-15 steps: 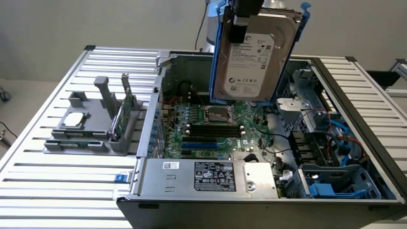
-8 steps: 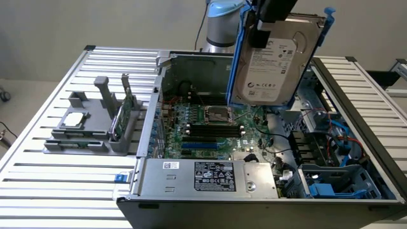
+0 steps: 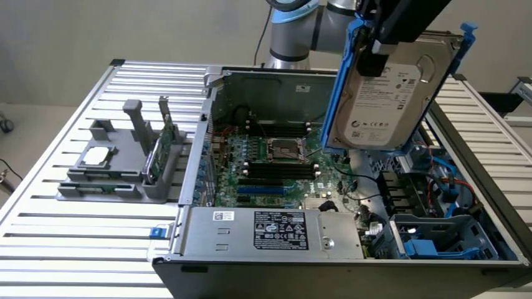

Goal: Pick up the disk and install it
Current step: 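Pick up the disk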

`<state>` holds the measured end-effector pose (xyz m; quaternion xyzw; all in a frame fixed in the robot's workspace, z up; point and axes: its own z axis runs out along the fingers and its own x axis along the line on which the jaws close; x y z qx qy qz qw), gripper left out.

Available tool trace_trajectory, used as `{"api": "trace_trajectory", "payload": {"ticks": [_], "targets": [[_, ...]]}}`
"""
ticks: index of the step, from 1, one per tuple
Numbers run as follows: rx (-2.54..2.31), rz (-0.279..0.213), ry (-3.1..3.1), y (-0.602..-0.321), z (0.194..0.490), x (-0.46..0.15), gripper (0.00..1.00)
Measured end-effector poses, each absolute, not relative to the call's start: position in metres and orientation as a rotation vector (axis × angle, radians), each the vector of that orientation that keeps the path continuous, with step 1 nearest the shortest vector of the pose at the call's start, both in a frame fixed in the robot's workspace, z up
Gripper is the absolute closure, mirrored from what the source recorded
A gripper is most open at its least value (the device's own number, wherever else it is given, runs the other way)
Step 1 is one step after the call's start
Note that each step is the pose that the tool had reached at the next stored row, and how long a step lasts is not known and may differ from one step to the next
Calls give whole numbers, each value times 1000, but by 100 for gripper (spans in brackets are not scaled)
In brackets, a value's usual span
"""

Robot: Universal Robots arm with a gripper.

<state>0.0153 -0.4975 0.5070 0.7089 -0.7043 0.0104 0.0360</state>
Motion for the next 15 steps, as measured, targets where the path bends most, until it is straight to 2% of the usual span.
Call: {"api": "trace_trajectory", "payload": {"ticks": [15], "targets": [[2177,32,-2163,-544,501,51,67]]}}
